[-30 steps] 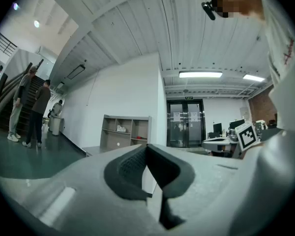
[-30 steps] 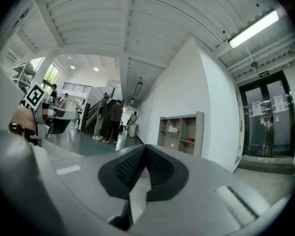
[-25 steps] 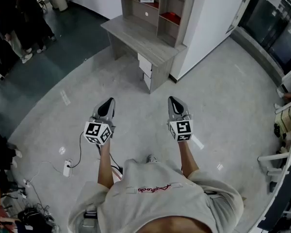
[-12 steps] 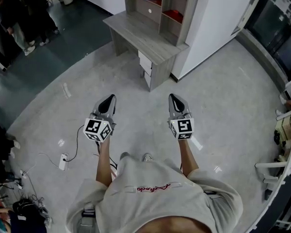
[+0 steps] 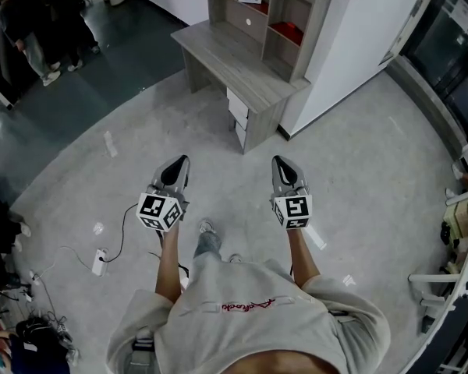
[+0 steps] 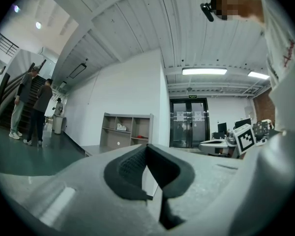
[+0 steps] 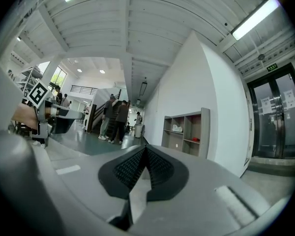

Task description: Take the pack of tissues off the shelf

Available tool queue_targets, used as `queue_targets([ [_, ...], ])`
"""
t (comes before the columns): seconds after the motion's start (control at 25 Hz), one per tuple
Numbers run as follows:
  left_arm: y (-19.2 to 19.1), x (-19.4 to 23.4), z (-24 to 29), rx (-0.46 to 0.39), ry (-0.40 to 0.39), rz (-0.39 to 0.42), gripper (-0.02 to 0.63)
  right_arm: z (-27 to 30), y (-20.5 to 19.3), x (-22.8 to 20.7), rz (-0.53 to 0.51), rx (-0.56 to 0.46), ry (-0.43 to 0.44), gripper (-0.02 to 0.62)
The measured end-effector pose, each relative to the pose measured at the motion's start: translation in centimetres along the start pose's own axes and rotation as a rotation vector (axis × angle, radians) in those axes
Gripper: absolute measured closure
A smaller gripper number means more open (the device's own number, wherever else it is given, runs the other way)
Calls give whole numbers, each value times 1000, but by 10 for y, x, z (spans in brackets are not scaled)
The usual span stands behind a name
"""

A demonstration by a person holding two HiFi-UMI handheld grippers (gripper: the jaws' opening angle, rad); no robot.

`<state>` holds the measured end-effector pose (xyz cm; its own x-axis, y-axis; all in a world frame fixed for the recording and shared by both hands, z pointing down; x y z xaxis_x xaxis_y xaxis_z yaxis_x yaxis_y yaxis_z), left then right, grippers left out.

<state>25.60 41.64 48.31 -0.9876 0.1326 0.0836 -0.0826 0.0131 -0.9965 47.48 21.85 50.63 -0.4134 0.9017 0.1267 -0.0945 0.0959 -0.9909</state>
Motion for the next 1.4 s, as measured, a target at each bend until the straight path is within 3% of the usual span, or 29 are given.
queue_targets([
  [0.28,-7,55,54,0,-14,-16,607,68,-3,-15,-5,9,-22,592],
  [0.56,13,125,120,-12,-50,-17,607,161,16,-27,-11,8,-55,592],
  [1.0,28,258,188,-30,-44,-29,606,310,32,-19,-24,5,-76,592],
  [1.4,28,315,233,-22,-95,-39,607,377,34,-22,-30,12,-125,592],
])
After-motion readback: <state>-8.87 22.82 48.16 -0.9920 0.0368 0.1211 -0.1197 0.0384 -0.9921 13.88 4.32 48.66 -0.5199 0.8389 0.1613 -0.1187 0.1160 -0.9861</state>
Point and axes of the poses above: the fingertips, and each gripper's own axes: z forward along the fingers, x to its left, y out of its top, the point moved 6 cm from there along -z, backward along the fingers
